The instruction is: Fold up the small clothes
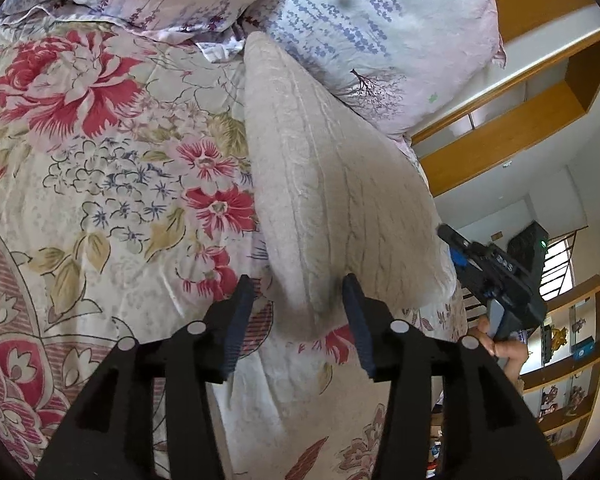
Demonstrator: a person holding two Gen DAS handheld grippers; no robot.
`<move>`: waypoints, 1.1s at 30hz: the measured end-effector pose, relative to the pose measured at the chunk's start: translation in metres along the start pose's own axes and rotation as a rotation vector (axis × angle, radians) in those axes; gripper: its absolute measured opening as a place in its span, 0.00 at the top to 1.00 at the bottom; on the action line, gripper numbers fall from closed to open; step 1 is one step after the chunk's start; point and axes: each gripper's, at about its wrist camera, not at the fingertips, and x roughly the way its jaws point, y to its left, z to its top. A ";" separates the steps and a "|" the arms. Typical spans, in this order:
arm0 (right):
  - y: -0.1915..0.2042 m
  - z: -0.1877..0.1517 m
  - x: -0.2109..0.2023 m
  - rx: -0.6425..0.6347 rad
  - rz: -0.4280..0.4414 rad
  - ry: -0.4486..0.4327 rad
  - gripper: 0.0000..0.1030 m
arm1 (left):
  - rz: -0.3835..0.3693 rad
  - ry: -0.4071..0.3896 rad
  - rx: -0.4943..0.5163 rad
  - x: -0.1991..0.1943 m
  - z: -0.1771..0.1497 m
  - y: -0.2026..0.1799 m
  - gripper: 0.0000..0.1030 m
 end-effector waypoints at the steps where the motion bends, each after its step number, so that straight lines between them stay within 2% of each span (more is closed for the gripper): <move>1: 0.003 0.001 0.002 -0.012 -0.007 -0.011 0.89 | 0.002 -0.001 -0.002 0.001 0.001 -0.001 0.53; 4: 0.005 0.007 -0.001 -0.021 -0.060 -0.069 0.89 | 0.004 -0.008 -0.002 0.004 0.004 -0.005 0.52; 8: -0.009 0.000 0.016 0.005 -0.143 -0.007 0.89 | 0.008 -0.007 0.008 0.011 0.012 -0.009 0.52; 11: 0.002 0.000 0.006 -0.033 -0.182 -0.025 0.85 | 0.013 0.002 0.011 0.016 0.013 -0.012 0.52; 13: 0.014 0.000 -0.009 -0.071 -0.203 -0.071 0.70 | 0.008 0.004 0.010 0.017 0.014 -0.012 0.51; 16: 0.035 -0.005 -0.025 -0.160 -0.175 -0.128 0.61 | 0.010 0.002 0.012 0.018 0.014 -0.013 0.50; 21: 0.051 -0.018 -0.013 -0.253 -0.139 -0.053 0.55 | 0.007 0.009 0.012 0.022 0.015 -0.014 0.49; 25: 0.041 -0.026 0.015 -0.244 -0.205 0.035 0.47 | 0.009 0.015 0.017 0.025 0.013 -0.012 0.48; 28: 0.039 -0.029 0.019 -0.266 -0.217 0.011 0.44 | 0.015 0.014 0.025 0.026 0.014 -0.010 0.43; 33: 0.036 -0.016 0.006 -0.213 -0.166 0.050 0.43 | 0.023 0.003 0.042 0.024 0.022 -0.012 0.32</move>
